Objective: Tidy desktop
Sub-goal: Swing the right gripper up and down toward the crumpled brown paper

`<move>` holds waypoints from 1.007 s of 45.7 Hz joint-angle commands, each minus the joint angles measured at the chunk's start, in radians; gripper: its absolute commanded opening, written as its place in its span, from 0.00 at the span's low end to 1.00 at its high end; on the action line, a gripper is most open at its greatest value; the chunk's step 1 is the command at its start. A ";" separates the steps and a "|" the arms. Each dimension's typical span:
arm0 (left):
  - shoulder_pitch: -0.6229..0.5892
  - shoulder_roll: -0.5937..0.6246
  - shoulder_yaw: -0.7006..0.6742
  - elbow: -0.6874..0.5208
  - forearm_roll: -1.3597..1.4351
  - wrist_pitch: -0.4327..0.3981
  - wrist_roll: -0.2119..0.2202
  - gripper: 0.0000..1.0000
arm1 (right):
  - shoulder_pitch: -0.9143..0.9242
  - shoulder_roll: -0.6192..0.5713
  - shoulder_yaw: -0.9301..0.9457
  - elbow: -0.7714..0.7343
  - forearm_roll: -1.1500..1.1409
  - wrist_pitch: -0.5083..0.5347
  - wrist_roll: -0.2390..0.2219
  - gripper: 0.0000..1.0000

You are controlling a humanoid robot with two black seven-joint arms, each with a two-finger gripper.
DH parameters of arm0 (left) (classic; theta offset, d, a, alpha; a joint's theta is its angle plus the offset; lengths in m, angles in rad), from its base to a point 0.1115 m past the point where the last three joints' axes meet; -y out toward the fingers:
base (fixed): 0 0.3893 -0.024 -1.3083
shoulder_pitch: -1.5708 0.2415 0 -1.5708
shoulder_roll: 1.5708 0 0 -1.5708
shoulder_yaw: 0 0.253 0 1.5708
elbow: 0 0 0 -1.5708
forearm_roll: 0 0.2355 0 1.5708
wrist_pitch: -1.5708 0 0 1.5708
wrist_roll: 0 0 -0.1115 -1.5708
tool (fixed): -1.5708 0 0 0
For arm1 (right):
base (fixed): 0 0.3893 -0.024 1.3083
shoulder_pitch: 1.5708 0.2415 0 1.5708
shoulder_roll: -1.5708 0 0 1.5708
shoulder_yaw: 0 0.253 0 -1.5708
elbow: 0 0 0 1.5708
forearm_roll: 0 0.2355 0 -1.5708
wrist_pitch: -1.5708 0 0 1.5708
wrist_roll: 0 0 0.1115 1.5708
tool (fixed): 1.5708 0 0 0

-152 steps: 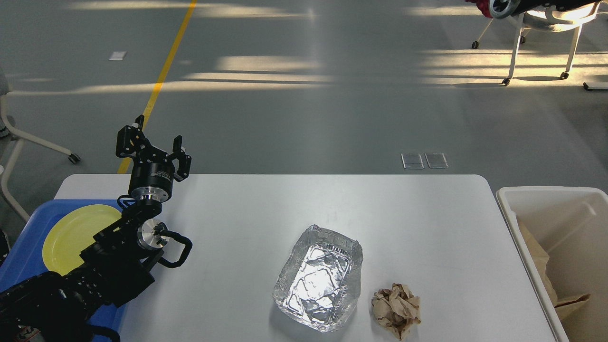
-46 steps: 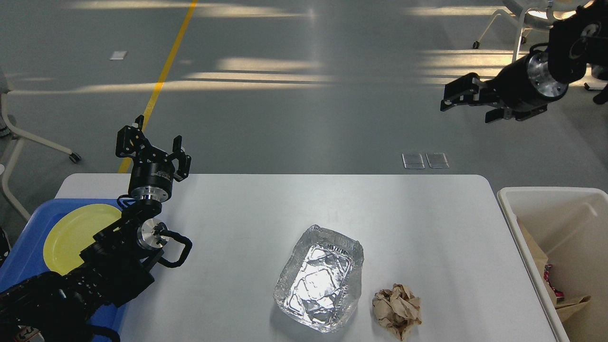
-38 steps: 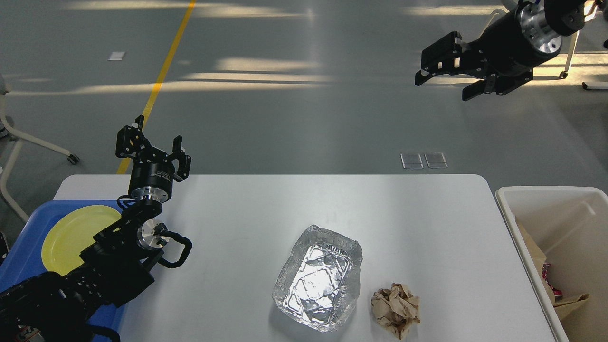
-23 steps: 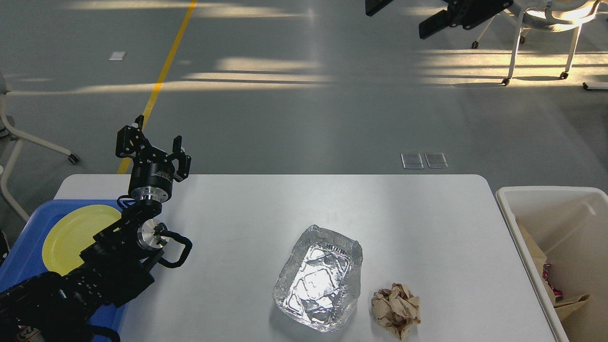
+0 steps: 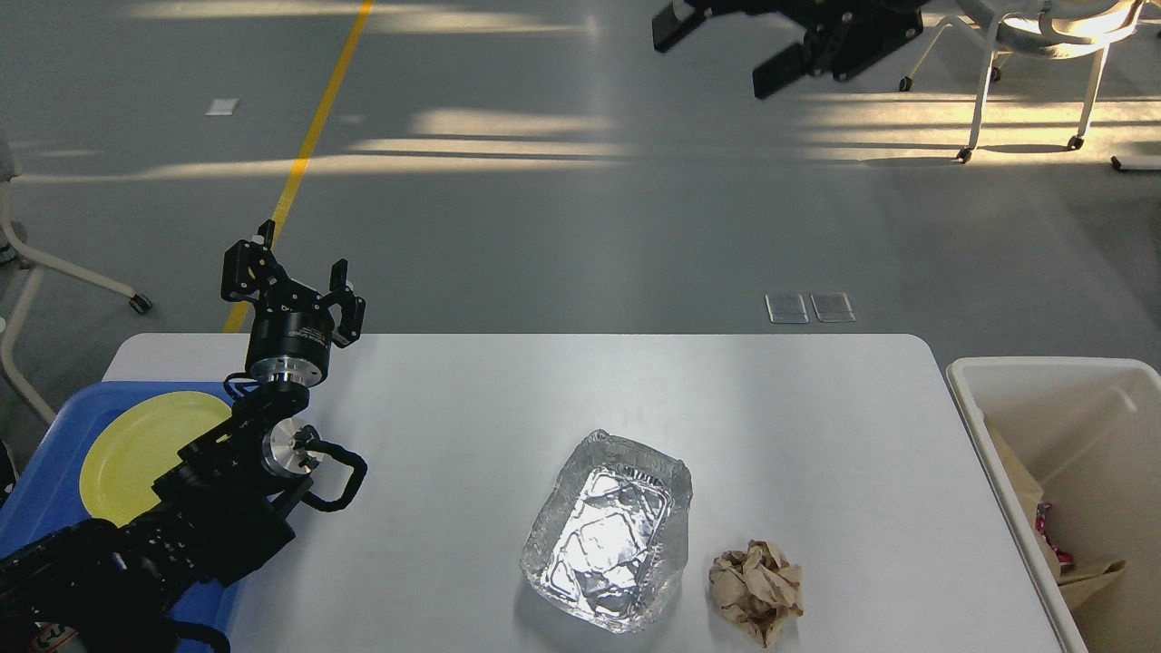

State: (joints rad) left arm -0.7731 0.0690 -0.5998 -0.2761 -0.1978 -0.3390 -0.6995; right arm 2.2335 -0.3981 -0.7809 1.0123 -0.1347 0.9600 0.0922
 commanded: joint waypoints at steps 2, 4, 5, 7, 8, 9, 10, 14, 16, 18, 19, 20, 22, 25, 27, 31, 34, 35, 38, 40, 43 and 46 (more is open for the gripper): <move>0.000 0.000 0.000 0.000 0.000 0.000 0.000 0.97 | -0.192 0.030 -0.003 0.000 -0.043 0.000 0.000 1.00; 0.000 0.000 0.000 0.000 0.001 0.000 -0.002 0.97 | -0.244 0.041 -0.003 0.000 -0.055 0.000 -0.002 1.00; 0.000 0.000 0.000 0.000 0.000 0.000 0.000 0.97 | -0.268 0.047 -0.003 0.000 -0.062 0.000 -0.002 1.00; 0.000 0.000 0.000 0.000 0.000 0.000 0.000 0.97 | -0.345 0.059 -0.003 0.003 -0.080 0.000 0.000 1.00; 0.000 0.000 0.000 0.000 0.000 0.000 0.000 0.97 | -0.368 0.064 -0.003 0.003 -0.086 0.000 0.000 1.00; 0.000 0.000 0.000 0.000 0.000 0.000 0.000 0.97 | -0.391 0.068 -0.003 0.003 -0.094 -0.001 0.000 1.00; 0.000 0.000 0.000 0.000 0.000 0.000 0.000 0.97 | -0.414 0.073 -0.003 0.003 -0.103 -0.015 0.000 1.00; 0.000 0.000 0.000 0.000 0.000 0.000 0.000 0.97 | -0.509 0.093 -0.006 0.002 -0.161 -0.081 0.000 1.00; 0.000 0.000 0.000 0.000 0.000 0.000 0.000 0.97 | -0.551 0.100 -0.006 0.002 -0.192 -0.109 0.000 1.00; 0.000 0.000 0.000 0.000 0.000 0.000 0.000 0.97 | -0.589 0.108 -0.006 0.002 -0.226 -0.133 0.000 1.00; 0.000 0.000 0.000 0.000 0.000 0.000 0.000 0.97 | -0.607 0.111 -0.006 0.002 -0.243 -0.144 0.000 1.00; 0.000 0.000 0.000 0.000 0.000 0.000 0.000 0.97 | -0.629 0.114 -0.006 0.002 -0.258 -0.158 0.000 1.00; 0.000 0.000 0.000 0.000 0.000 0.000 0.000 0.97 | -0.663 0.120 -0.006 0.002 -0.287 -0.182 0.000 1.00; 0.000 0.000 0.000 0.000 0.000 0.000 0.000 0.97 | -0.709 0.128 -0.006 0.002 -0.321 -0.213 0.000 1.00; 0.000 0.000 0.000 0.000 0.000 0.000 0.000 0.97 | -0.736 0.134 -0.006 0.002 -0.339 -0.225 0.000 1.00; 0.000 0.000 0.000 0.000 0.000 0.000 0.000 0.97 | -0.782 0.142 -0.006 0.002 -0.373 -0.245 0.000 1.00; 0.000 0.000 0.000 0.000 0.000 0.000 0.000 0.97 | -0.810 0.145 -0.006 0.002 -0.393 -0.257 0.000 1.00; 0.000 0.000 0.000 0.000 0.000 0.000 0.000 0.97 | -0.819 0.148 -0.006 0.002 -0.398 -0.262 0.000 1.00; 0.000 0.000 0.000 0.000 0.000 0.000 0.000 0.97 | -0.845 0.154 -0.006 0.002 -0.402 -0.277 0.000 1.00; 0.000 0.000 0.000 0.000 0.000 0.000 0.000 0.97 | -0.859 0.157 -0.006 0.002 -0.404 -0.288 -0.002 1.00; 0.000 0.000 0.000 0.000 0.000 0.000 0.000 0.97 | -0.882 0.166 -0.006 0.002 -0.405 -0.303 -0.002 1.00; 0.000 0.000 0.000 0.000 0.000 0.000 0.000 0.97 | -0.902 0.173 -0.006 0.002 -0.407 -0.325 -0.002 1.00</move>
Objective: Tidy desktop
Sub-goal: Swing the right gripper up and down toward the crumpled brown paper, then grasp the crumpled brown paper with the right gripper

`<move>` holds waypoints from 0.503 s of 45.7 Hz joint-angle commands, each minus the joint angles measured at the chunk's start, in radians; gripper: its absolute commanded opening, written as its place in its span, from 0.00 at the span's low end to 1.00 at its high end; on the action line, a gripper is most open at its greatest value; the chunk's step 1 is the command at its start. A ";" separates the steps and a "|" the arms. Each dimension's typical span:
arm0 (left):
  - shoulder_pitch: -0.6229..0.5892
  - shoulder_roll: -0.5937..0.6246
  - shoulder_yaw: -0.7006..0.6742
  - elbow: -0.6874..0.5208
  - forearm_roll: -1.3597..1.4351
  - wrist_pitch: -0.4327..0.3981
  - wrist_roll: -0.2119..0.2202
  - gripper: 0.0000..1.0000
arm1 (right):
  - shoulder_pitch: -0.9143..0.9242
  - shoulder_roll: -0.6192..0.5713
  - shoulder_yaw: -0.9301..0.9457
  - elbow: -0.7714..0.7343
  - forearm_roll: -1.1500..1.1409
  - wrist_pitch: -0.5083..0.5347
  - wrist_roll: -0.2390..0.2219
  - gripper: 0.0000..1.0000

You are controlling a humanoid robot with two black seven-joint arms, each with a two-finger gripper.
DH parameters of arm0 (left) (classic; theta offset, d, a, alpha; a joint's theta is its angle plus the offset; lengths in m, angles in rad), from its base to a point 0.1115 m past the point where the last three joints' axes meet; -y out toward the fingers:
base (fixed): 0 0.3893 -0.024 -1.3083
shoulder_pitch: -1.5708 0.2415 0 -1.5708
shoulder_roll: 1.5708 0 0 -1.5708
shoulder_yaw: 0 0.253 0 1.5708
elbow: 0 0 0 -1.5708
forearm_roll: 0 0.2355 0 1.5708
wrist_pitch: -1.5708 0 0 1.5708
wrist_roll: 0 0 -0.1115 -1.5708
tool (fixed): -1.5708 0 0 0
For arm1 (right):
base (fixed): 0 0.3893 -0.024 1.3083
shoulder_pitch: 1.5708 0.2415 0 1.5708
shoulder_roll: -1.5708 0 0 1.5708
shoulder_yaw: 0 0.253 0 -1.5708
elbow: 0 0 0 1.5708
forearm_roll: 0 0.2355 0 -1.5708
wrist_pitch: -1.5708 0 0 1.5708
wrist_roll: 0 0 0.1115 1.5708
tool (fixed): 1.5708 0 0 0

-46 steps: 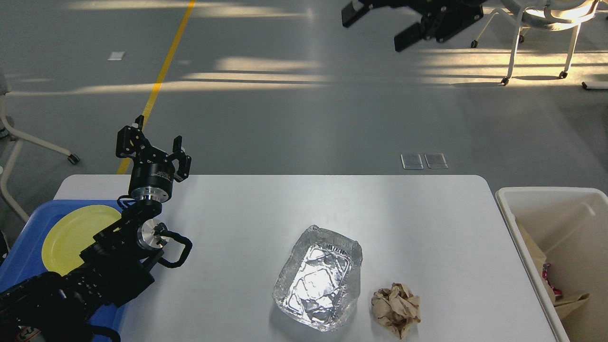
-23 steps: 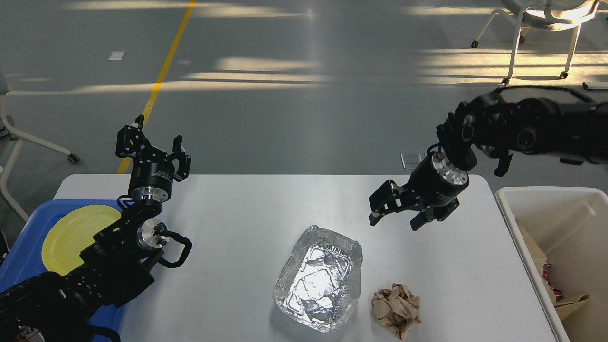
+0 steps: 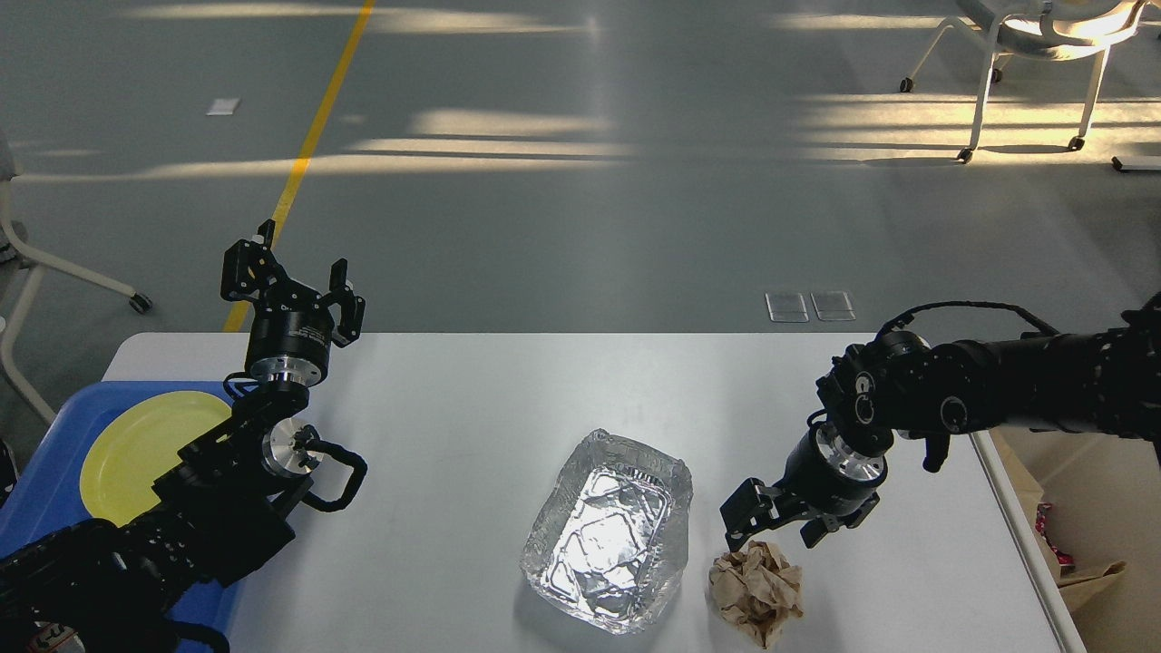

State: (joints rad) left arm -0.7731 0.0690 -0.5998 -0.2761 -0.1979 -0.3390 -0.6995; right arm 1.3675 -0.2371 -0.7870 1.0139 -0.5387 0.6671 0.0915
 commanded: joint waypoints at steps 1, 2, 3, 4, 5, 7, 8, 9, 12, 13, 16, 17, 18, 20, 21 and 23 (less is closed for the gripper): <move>0.000 0.000 0.000 0.000 0.000 0.000 0.000 0.97 | -0.042 0.013 -0.001 0.000 -0.003 -0.041 -0.001 1.00; 0.000 0.000 0.000 0.000 0.000 0.000 0.000 0.97 | -0.048 0.015 0.000 0.000 -0.003 -0.049 -0.001 1.00; 0.000 0.000 0.000 0.000 0.000 0.000 0.000 0.97 | -0.054 0.016 0.000 0.000 -0.003 -0.058 -0.003 1.00; 0.000 0.000 0.000 0.000 0.000 0.000 0.000 0.97 | -0.059 0.018 0.000 0.000 -0.004 -0.066 -0.004 1.00; 0.000 0.000 0.000 0.000 0.000 0.000 0.000 0.97 | -0.064 0.019 0.000 0.000 -0.004 -0.073 -0.004 1.00; 0.000 0.000 0.000 0.000 0.000 0.000 0.000 0.97 | -0.070 0.021 0.000 0.000 -0.004 -0.086 -0.004 1.00; 0.000 0.000 0.000 0.000 0.000 0.000 0.000 0.97 | -0.071 0.021 0.000 0.000 -0.004 -0.090 -0.004 1.00; 0.000 0.000 0.000 0.000 0.000 0.000 0.000 0.97 | -0.074 0.021 0.000 0.002 -0.006 -0.093 -0.004 1.00; 0.000 0.000 0.000 0.000 0.000 0.000 0.000 0.97 | -0.077 0.025 0.000 0.002 -0.006 -0.098 -0.004 1.00; 0.000 0.000 0.000 0.000 0.000 0.000 0.000 0.97 | -0.077 0.025 0.000 0.002 -0.006 -0.100 -0.004 1.00; 0.000 0.000 0.000 0.000 0.000 0.000 0.000 0.97 | -0.085 0.025 0.000 0.002 -0.004 -0.116 -0.004 0.97; 0.000 0.000 0.000 0.000 0.000 0.000 0.000 0.97 | -0.090 0.025 0.000 0.002 -0.004 -0.126 -0.003 0.96; 0.000 0.000 0.000 0.000 0.000 0.000 0.000 0.97 | -0.096 0.025 0.000 0.003 -0.006 -0.133 -0.003 0.93; 0.000 0.000 0.000 0.000 0.000 0.000 0.000 0.97 | -0.099 0.025 0.000 0.003 -0.006 -0.141 -0.003 0.86; 0.000 0.000 0.000 0.000 0.000 0.000 0.000 0.97 | -0.099 0.025 0.000 0.003 -0.006 -0.141 -0.004 0.77; 0.000 0.000 0.000 0.000 0.001 0.000 0.000 0.97 | -0.099 0.025 0.000 0.003 -0.004 -0.143 -0.004 0.58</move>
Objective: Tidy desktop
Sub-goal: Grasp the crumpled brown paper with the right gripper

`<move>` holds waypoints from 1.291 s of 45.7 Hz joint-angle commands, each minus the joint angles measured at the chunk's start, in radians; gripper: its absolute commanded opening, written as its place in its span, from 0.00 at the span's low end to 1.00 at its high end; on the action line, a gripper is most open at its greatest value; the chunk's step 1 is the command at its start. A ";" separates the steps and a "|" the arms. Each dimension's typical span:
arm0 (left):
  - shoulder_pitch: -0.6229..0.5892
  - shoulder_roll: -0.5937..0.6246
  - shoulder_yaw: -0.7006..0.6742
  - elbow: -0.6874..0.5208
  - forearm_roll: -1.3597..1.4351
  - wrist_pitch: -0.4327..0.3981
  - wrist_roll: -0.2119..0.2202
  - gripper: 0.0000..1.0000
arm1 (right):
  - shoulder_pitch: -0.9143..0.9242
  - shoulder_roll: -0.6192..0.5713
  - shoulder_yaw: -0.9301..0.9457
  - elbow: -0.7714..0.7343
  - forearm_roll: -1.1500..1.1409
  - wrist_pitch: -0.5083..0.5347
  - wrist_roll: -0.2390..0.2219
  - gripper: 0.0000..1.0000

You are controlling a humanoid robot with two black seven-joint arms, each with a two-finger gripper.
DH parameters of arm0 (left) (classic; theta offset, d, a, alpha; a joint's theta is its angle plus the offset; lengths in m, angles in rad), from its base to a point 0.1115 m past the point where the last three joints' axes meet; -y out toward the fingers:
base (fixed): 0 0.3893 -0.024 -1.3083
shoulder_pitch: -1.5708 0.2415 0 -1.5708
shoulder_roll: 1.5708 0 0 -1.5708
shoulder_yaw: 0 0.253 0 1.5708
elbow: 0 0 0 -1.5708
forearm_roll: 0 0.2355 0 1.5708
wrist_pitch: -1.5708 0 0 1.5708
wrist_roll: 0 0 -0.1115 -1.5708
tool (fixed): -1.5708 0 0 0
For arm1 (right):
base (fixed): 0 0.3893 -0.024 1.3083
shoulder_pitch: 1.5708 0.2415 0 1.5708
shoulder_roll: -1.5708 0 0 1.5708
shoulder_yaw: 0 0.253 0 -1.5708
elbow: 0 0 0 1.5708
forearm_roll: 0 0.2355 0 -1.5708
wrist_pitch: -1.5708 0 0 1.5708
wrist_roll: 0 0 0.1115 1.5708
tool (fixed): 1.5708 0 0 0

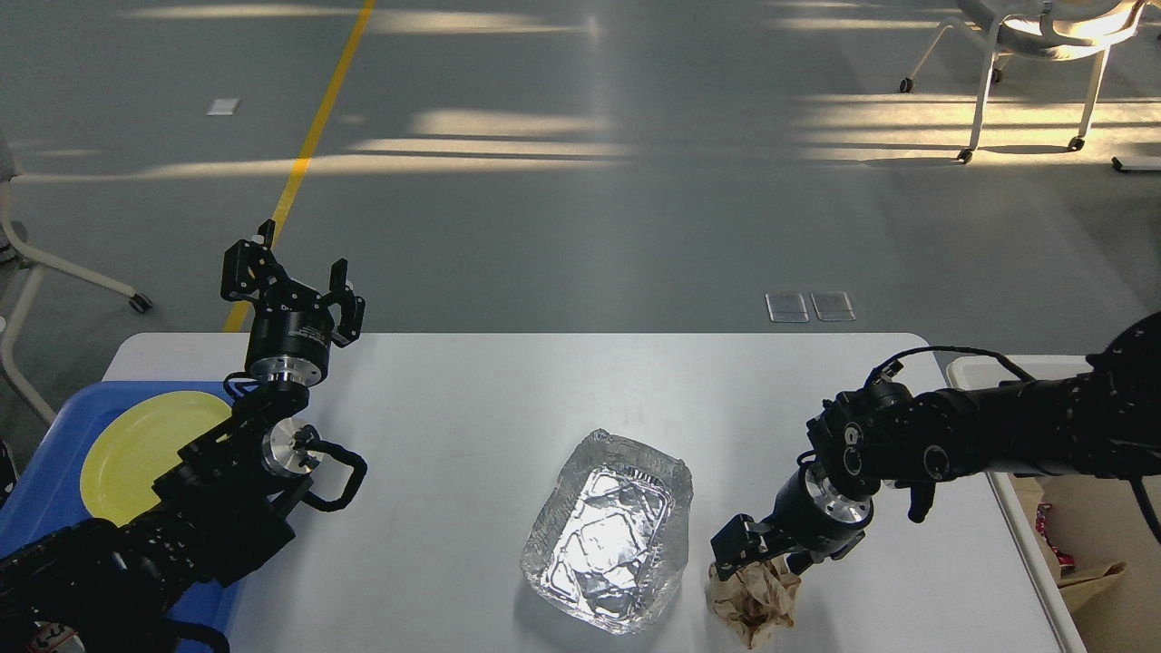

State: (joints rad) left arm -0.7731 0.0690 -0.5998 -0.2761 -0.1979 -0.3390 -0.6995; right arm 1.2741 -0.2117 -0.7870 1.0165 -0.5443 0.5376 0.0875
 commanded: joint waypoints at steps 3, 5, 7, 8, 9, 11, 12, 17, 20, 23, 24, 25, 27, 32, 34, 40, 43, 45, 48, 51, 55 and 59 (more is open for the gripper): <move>0.000 0.000 0.000 0.000 0.000 0.000 0.000 0.97 | -0.005 -0.002 0.000 0.001 0.001 -0.015 0.000 0.25; 0.000 0.000 0.000 0.000 0.000 0.000 0.000 0.97 | -0.005 -0.005 0.000 0.001 0.001 -0.015 0.001 0.17; 0.000 0.000 0.000 0.000 0.000 0.000 0.000 0.97 | -0.005 -0.006 0.000 -0.001 0.001 -0.015 0.001 0.15; 0.000 0.000 0.000 0.000 0.000 0.000 0.000 0.97 | -0.005 -0.006 0.000 -0.003 0.001 -0.013 0.001 0.15; 0.000 0.000 0.000 0.000 0.000 0.000 0.000 0.97 | -0.005 -0.006 0.000 -0.003 0.001 -0.015 0.001 0.14; 0.000 0.000 0.000 0.000 0.000 0.000 0.000 0.97 | -0.005 -0.006 0.000 -0.003 0.001 -0.015 0.001 0.12; 0.000 0.000 0.000 0.000 0.000 0.000 0.000 0.97 | -0.005 -0.006 0.000 -0.003 0.001 -0.015 0.001 0.11; 0.000 0.000 0.000 0.000 0.000 0.000 0.000 0.97 | -0.005 -0.008 0.000 -0.003 0.003 -0.015 0.001 0.05; 0.000 0.000 0.000 0.000 0.000 0.000 0.000 0.97 | -0.005 -0.009 0.000 -0.003 0.003 -0.013 0.003 0.04; 0.000 0.000 0.000 0.000 0.000 0.000 0.000 0.97 | -0.004 -0.011 -0.001 -0.003 0.003 -0.013 0.003 0.02; 0.000 0.000 0.000 0.000 0.000 0.000 0.000 0.97 | -0.002 -0.011 -0.001 -0.003 0.003 -0.013 0.003 0.02; 0.000 0.000 0.000 0.000 0.000 0.000 0.000 0.97 | -0.001 -0.011 -0.001 -0.003 0.003 -0.011 0.003 0.02; 0.000 0.000 0.000 0.000 0.000 0.000 0.000 0.97 | 0.005 -0.014 -0.003 -0.003 0.003 -0.010 0.004 0.02; 0.000 0.000 0.000 0.000 0.000 0.000 0.000 0.97 | 0.025 -0.031 -0.003 0.005 0.004 -0.002 0.014 0.01; 0.000 0.000 0.000 0.000 0.000 0.000 0.000 0.97 | 0.037 -0.046 -0.003 0.010 0.006 -0.001 0.015 0.01; 0.000 0.000 0.000 0.000 0.000 0.000 0.000 0.97 | 0.100 -0.095 -0.001 0.027 0.006 0.039 0.017 0.01; 0.000 0.000 0.000 0.000 0.000 0.000 0.000 0.97 | 0.143 -0.127 0.000 0.036 0.006 0.071 0.017 0.01; 0.000 0.000 0.000 0.000 0.000 0.000 0.000 0.97 | 0.175 -0.150 0.000 0.040 0.006 0.093 0.017 0.01; 0.000 0.000 0.000 0.000 0.000 0.000 0.000 0.97 | 0.220 -0.185 0.003 0.050 0.006 0.128 0.017 0.01; 0.000 0.000 0.000 0.000 0.000 0.000 0.000 0.97 | 0.267 -0.224 0.000 0.059 0.006 0.165 0.017 0.01; 0.000 0.000 0.000 0.000 0.000 0.000 0.000 0.97 | 0.356 -0.282 0.000 0.063 0.006 0.238 0.018 0.01; 0.000 0.000 0.000 0.000 0.000 0.000 0.000 0.97 | 0.430 -0.314 0.000 0.066 0.006 0.297 0.020 0.01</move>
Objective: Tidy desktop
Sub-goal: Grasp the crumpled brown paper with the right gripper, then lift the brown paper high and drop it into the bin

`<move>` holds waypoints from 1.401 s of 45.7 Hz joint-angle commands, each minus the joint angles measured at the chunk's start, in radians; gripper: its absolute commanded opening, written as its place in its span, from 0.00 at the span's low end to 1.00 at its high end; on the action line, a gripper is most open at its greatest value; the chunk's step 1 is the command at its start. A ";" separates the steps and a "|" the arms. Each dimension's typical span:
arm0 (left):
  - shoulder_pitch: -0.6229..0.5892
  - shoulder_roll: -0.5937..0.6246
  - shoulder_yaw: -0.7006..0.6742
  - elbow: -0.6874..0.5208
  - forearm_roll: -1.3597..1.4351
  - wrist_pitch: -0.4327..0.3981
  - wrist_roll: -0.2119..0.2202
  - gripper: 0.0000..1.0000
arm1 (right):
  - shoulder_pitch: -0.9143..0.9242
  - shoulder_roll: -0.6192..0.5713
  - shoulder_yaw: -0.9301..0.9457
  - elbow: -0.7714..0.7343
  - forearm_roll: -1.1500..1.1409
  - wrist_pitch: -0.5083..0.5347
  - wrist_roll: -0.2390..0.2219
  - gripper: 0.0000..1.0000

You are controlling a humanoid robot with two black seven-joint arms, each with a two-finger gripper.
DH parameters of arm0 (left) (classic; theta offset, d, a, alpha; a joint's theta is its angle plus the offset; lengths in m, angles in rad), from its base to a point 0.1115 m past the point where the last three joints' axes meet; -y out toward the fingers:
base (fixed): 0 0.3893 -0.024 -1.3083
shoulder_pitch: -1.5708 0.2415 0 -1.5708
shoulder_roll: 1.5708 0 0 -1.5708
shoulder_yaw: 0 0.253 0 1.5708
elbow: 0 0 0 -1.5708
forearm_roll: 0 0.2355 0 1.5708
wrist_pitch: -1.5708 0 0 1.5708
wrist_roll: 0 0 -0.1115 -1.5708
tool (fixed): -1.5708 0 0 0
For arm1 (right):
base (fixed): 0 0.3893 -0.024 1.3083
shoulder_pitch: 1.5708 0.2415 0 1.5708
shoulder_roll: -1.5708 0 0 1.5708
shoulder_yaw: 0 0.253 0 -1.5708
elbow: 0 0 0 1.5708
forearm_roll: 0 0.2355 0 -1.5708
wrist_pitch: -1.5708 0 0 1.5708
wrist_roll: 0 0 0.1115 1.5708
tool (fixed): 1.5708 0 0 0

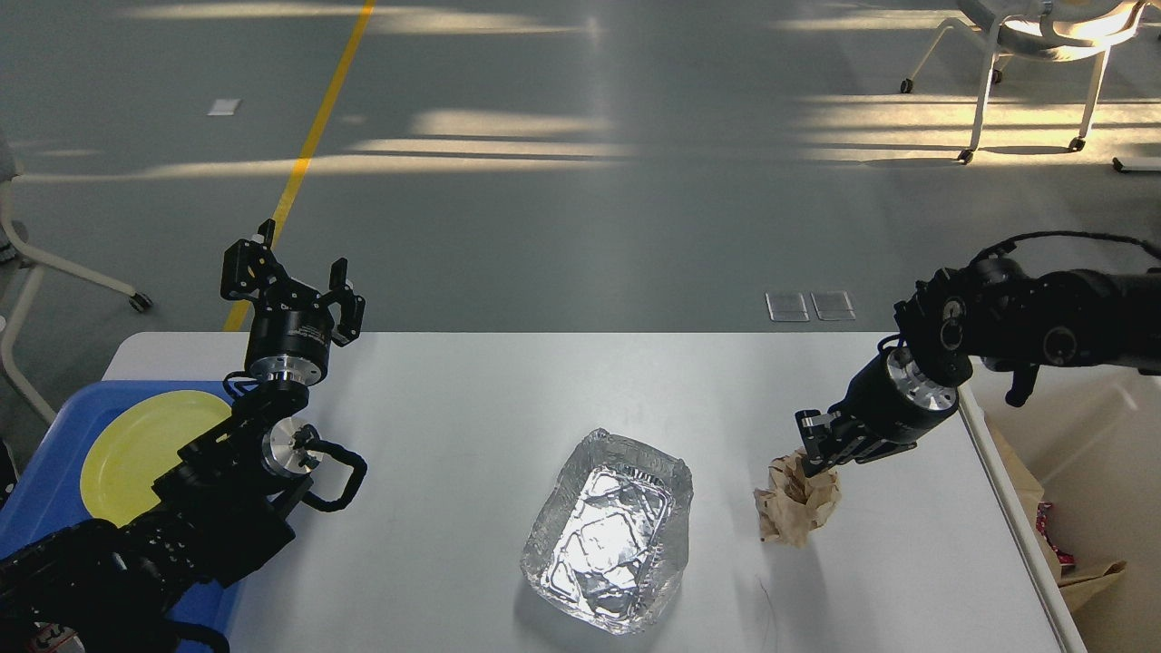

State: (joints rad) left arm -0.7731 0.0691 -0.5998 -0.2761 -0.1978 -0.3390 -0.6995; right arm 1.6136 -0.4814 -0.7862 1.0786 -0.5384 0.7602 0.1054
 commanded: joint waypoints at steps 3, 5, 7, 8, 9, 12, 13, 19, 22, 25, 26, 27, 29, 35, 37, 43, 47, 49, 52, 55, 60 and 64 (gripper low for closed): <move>0.000 0.000 0.000 0.000 0.000 0.000 0.000 0.97 | 0.155 -0.066 -0.001 0.009 0.000 0.120 0.002 0.01; 0.000 0.000 0.000 0.000 0.000 0.000 0.000 0.97 | 0.199 -0.080 0.002 0.014 0.000 0.154 0.002 0.01; 0.000 0.000 0.000 0.000 0.000 0.000 0.000 0.97 | 0.250 -0.094 0.005 0.018 0.002 0.188 0.002 0.01; 0.000 0.000 0.000 0.000 0.000 0.000 0.000 0.97 | 0.274 -0.100 0.005 0.020 0.003 0.200 0.002 0.01; 0.000 0.000 0.000 0.000 0.000 0.000 0.000 0.97 | 0.301 -0.104 0.007 0.021 0.005 0.200 0.002 0.01; 0.000 0.000 0.000 0.000 0.000 0.000 0.000 0.97 | 0.377 -0.117 0.013 0.021 0.008 0.200 0.002 0.01; 0.000 0.000 0.000 0.000 0.000 0.000 0.000 0.97 | 0.403 -0.120 0.015 0.021 0.008 0.200 0.002 0.01; 0.000 0.000 0.000 0.000 0.000 0.000 0.000 0.97 | 0.544 -0.124 0.036 0.021 0.011 0.200 0.002 0.02; 0.000 0.000 0.000 0.000 0.000 0.000 0.000 0.97 | 0.603 -0.126 0.065 0.017 0.011 0.200 0.002 0.02; 0.000 0.000 0.000 0.000 0.000 0.000 0.000 0.97 | 0.653 -0.135 0.108 0.012 0.011 0.200 0.002 0.02; 0.000 0.000 0.000 0.000 0.000 0.000 0.000 0.97 | 0.667 -0.138 0.122 0.012 0.011 0.200 0.002 0.02; 0.000 0.000 0.000 0.000 0.000 0.000 0.000 0.97 | 0.678 -0.141 0.139 0.012 0.011 0.200 0.002 0.02; 0.000 0.000 0.000 0.000 0.000 0.000 0.000 0.97 | 0.698 -0.149 0.168 0.012 0.011 0.200 0.002 0.02; 0.000 0.000 0.000 0.000 0.000 0.000 0.000 0.97 | 0.742 -0.166 0.237 0.012 0.011 0.200 0.000 0.03; 0.000 0.000 0.000 0.000 0.000 0.000 0.000 0.97 | 0.758 -0.166 0.249 0.012 0.012 0.200 0.000 0.03; 0.000 0.000 0.000 0.000 0.000 0.000 0.000 0.97 | 0.798 -0.164 0.254 0.011 0.032 0.200 0.000 0.03; 0.000 0.000 0.000 0.000 0.000 0.000 0.000 0.97 | 0.801 -0.164 0.254 0.009 0.034 0.200 0.000 0.03; 0.000 0.000 0.000 0.000 0.000 0.000 0.000 0.97 | 0.795 -0.163 0.249 0.009 0.032 0.200 -0.003 0.03; 0.000 0.000 0.000 0.000 0.000 0.000 0.000 0.97 | 0.773 -0.163 0.231 0.003 0.028 0.200 -0.010 0.02; 0.000 0.000 0.000 0.000 0.000 0.000 0.000 0.97 | 0.701 -0.163 0.208 -0.029 0.018 0.200 -0.013 0.02; 0.000 0.000 0.000 0.000 0.000 0.000 0.000 0.97 | 0.513 -0.157 0.164 -0.156 0.006 0.200 -0.012 0.02; 0.000 0.000 0.000 0.000 0.000 0.000 0.000 0.97 | 0.359 -0.154 0.118 -0.290 -0.015 0.200 -0.012 0.03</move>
State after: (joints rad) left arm -0.7731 0.0690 -0.5998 -0.2762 -0.1978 -0.3390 -0.6995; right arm 2.1608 -0.6383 -0.6145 0.9446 -0.5311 0.9600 0.0926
